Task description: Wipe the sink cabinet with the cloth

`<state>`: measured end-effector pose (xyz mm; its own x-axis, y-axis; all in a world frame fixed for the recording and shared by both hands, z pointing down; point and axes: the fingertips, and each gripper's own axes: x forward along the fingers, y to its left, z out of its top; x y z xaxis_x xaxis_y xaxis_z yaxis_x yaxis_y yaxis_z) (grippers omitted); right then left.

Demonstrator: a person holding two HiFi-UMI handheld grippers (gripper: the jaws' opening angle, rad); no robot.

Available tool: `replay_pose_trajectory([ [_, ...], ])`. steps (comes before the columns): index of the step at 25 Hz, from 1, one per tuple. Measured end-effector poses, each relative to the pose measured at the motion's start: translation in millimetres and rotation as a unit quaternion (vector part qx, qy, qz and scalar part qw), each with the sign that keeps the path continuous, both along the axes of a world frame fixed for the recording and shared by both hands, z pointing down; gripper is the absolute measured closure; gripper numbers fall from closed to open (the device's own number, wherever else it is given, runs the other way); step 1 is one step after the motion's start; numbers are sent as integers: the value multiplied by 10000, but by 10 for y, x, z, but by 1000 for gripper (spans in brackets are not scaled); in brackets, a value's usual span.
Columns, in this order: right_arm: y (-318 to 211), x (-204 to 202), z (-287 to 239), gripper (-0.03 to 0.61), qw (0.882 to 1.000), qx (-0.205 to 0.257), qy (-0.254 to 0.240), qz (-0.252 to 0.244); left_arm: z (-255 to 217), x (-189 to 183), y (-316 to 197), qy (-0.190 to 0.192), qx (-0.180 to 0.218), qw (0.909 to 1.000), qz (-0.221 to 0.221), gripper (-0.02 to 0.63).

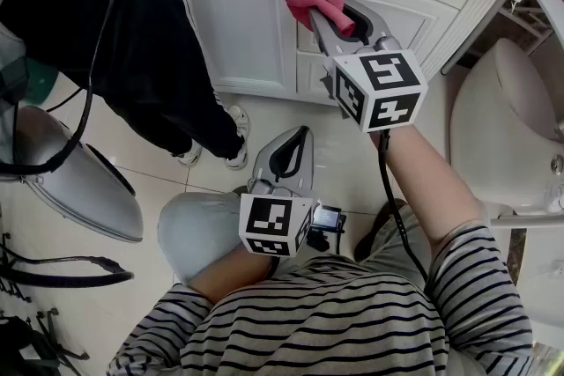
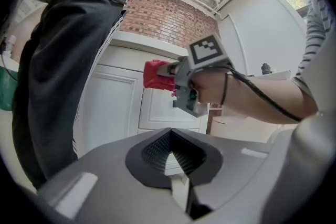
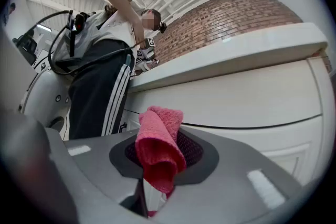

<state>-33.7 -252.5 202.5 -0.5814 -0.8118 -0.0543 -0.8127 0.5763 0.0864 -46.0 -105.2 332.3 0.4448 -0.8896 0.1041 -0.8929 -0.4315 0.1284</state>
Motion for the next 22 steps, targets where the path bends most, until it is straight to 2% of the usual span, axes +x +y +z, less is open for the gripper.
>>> replay_pose_trajectory([
  [4,-316,-191,97,483,9996,-241,99,77,47,-39,6,-68,-50,10000,-34,620],
  [9,-448,182,134,480,9979,-456,-120,436,102,-53,-13,-126,-126,9998,-16,620],
  [12,-384,584,101,480,9963,-407,-161,734,125,-29,-24,-131,-166,9998,27,620],
  [16,-264,1342,81,479,9901,-372,-311,1317,122,47,-21,-162,-147,9997,84,620],
  [19,-174,1935,103,477,9816,-371,-466,1817,123,70,-40,-223,-109,9997,46,620],
  [22,-73,2502,180,479,9673,-471,-581,2425,95,75,-74,-316,-13,9995,-19,620],
])
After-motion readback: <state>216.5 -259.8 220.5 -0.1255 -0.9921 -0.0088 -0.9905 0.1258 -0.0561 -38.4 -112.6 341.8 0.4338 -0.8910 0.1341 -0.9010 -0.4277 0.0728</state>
